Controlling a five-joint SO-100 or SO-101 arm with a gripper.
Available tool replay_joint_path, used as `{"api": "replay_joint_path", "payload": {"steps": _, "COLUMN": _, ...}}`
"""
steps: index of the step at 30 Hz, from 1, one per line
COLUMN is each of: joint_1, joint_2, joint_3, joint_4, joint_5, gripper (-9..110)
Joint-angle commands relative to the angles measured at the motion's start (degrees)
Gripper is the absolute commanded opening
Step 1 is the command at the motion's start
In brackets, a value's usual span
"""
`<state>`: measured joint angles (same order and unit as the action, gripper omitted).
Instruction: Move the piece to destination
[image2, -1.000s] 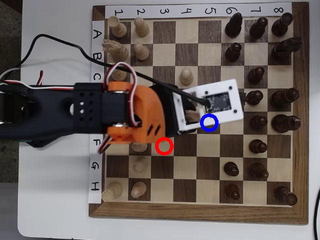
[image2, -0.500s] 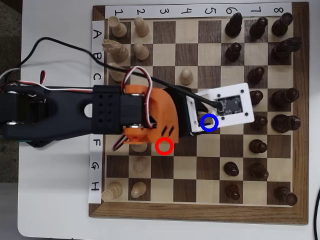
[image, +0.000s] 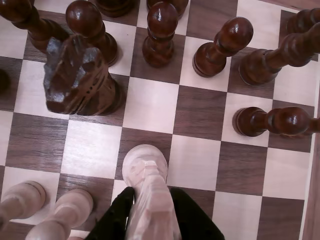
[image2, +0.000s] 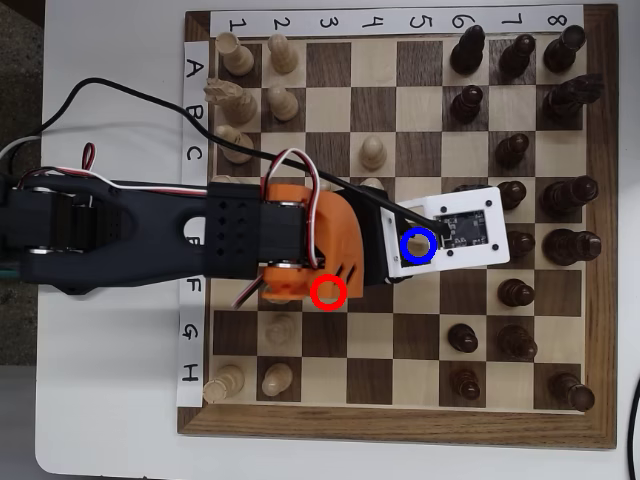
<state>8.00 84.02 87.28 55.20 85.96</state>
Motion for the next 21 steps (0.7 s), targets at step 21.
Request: {"api": "replay_joint_path", "payload": {"steps": 21, "joint_1": 0.5, "joint_2": -4.7, "joint_3": -5.5, "joint_4": -3.4, "joint_5": -0.4, "gripper": 1}}
